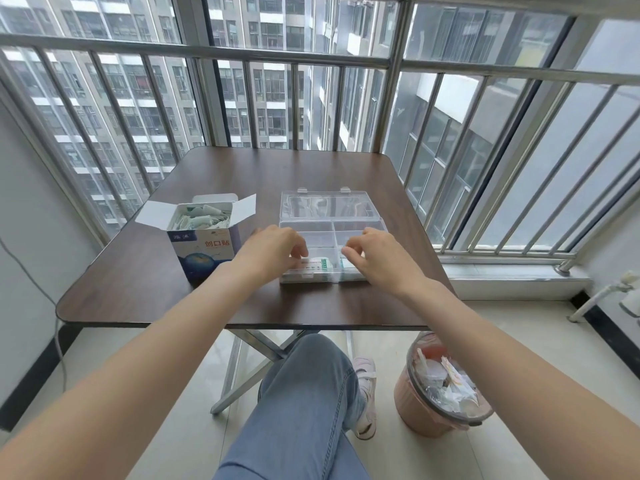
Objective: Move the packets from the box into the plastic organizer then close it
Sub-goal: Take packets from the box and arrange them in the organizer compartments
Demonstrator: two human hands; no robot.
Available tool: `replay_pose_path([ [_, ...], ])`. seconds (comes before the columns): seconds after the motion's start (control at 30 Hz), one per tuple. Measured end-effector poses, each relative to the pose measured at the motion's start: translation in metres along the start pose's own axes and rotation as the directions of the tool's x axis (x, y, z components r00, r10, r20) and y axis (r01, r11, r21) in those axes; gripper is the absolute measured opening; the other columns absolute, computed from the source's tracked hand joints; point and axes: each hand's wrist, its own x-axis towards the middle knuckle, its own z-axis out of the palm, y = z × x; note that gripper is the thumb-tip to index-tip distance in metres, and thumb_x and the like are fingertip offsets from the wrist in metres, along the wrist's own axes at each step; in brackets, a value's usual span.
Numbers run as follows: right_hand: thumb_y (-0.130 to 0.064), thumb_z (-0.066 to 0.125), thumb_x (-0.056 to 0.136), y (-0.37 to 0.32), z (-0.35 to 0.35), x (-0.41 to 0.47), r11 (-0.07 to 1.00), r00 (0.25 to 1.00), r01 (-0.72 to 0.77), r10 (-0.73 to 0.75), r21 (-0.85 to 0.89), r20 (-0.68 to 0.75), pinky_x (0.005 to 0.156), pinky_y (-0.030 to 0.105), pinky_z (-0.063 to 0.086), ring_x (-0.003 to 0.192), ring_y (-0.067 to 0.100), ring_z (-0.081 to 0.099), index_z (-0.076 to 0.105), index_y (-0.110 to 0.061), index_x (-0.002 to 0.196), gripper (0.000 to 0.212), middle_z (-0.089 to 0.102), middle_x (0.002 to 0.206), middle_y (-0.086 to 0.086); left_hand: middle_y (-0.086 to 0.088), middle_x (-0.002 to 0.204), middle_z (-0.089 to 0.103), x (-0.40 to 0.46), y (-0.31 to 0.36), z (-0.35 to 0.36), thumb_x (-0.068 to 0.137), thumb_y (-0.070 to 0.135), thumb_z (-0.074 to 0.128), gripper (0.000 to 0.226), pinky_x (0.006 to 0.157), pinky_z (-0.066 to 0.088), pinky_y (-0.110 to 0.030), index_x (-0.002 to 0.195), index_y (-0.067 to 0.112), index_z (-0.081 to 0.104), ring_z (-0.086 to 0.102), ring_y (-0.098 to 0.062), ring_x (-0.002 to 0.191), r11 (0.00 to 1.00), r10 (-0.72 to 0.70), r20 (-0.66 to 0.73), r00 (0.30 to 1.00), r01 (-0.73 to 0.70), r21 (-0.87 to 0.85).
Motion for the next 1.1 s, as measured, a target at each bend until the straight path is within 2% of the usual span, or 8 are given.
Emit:
replay_pose_path([
  [0.13, -0.026, 0.048, 0.096, -0.014, 0.007, 0.01, 0.997, 0.997, 0.045, -0.041, -0.061, 0.067, 0.084, 0.04, 0.048, 0.096, 0.023, 0.056, 0.069, -0.015, 0.105, 0.026, 0.05, 0.094, 0.003, 0.008, 0.102, 0.07, 0.0, -0.002, 0.001, 0.086, 0.02, 0.063, 0.014, 0.087, 0.042, -0.031, 0.096, 0.026, 0.071, 0.06, -0.016, 0.094, 0.999, -0.001, -0.002, 1.0, 0.001, -0.036],
  [0.23, -0.022, 0.048, 0.093, -0.023, 0.011, 0.017, 0.981, 0.998, 0.005, 0.008, -0.195, 0.067, 0.074, 0.037, 0.048, 0.095, 0.03, 0.057, 0.067, -0.006, 0.091, 0.025, 0.057, 0.097, 0.009, 0.008, 0.099, 0.07, -0.001, -0.003, 0.002, 0.086, 0.019, 0.063, 0.014, 0.087, 0.044, -0.032, 0.094, 0.027, 0.071, 0.06, -0.015, 0.091, 0.999, -0.01, -0.004, 1.0, 0.01, -0.053],
  [0.3, -0.019, 0.048, 0.091, -0.031, 0.01, 0.021, 0.965, 0.995, -0.049, 0.07, -0.259, 0.075, 0.066, 0.034, 0.04, 0.091, 0.034, 0.056, 0.051, -0.005, 0.075, 0.022, 0.058, 0.093, 0.012, 0.007, 0.097, 0.07, 0.0, -0.004, 0.002, 0.085, 0.017, 0.063, 0.015, 0.086, 0.047, -0.032, 0.093, 0.027, 0.071, 0.058, -0.014, 0.086, 0.997, -0.016, 0.001, 1.0, 0.016, -0.075],
  [0.37, -0.017, 0.047, 0.091, -0.04, 0.008, 0.025, 0.955, 0.981, -0.117, 0.153, -0.273, 0.115, 0.068, 0.032, 0.035, 0.095, 0.034, 0.057, 0.041, -0.009, 0.078, 0.016, 0.057, 0.099, 0.013, 0.007, 0.096, 0.07, 0.0, -0.004, 0.002, 0.084, 0.017, 0.063, 0.015, 0.084, 0.046, -0.031, 0.092, 0.027, 0.071, 0.058, -0.013, 0.086, 0.997, -0.012, 0.009, 1.0, 0.013, -0.074],
  [0.5, -0.017, 0.046, 0.089, -0.051, 0.009, 0.033, 0.957, 0.919, -0.266, 0.287, -0.114, 0.268, 0.069, 0.029, 0.039, 0.081, 0.028, 0.055, 0.037, -0.011, 0.066, 0.025, 0.061, 0.088, 0.009, 0.007, 0.098, 0.07, 0.0, -0.005, 0.001, 0.085, 0.015, 0.063, 0.017, 0.083, 0.044, -0.03, 0.094, 0.026, 0.07, 0.059, -0.013, 0.088, 0.997, -0.01, 0.018, 1.0, 0.012, -0.08],
  [0.6, -0.015, 0.045, 0.09, -0.053, 0.005, 0.035, 0.917, 0.869, -0.389, 0.334, 0.086, 0.366, 0.043, 0.016, 0.034, 0.046, 0.015, 0.051, 0.039, -0.012, 0.066, 0.026, 0.054, 0.059, 0.004, 0.007, 0.098, 0.07, 0.0, -0.006, 0.001, 0.085, 0.015, 0.064, 0.017, 0.081, 0.044, -0.028, 0.096, 0.026, 0.07, 0.052, -0.009, 0.079, 0.996, -0.004, 0.018, 1.0, 0.006, -0.085],
  [0.73, -0.014, 0.048, 0.092, -0.051, 0.002, 0.034, 0.797, 0.826, -0.527, 0.398, 0.294, 0.4, 0.042, 0.019, 0.026, 0.035, 0.01, 0.045, 0.037, -0.011, 0.073, 0.022, 0.047, 0.06, 0.005, 0.008, 0.101, 0.07, 0.0, -0.008, 0.0, 0.086, 0.015, 0.063, 0.02, 0.082, 0.044, -0.028, 0.101, 0.026, 0.069, 0.051, -0.009, 0.079, 0.995, -0.002, 0.017, 1.0, 0.003, -0.096],
  [1.1, -0.014, 0.046, 0.093, -0.055, -0.012, 0.024, 0.828, 0.846, -0.485, 0.364, 0.28, 0.39, 0.034, 0.014, 0.024, 0.021, 0.007, 0.04, 0.038, -0.008, 0.077, 0.019, 0.057, 0.065, 0.014, 0.005, 0.112, 0.065, -0.016, -0.004, -0.006, 0.091, 0.02, 0.054, 0.024, 0.09, 0.045, -0.037, 0.113, 0.021, 0.064, 0.057, -0.019, 0.098, 0.995, 0.021, -0.042, 0.999, -0.025, -0.1],
])
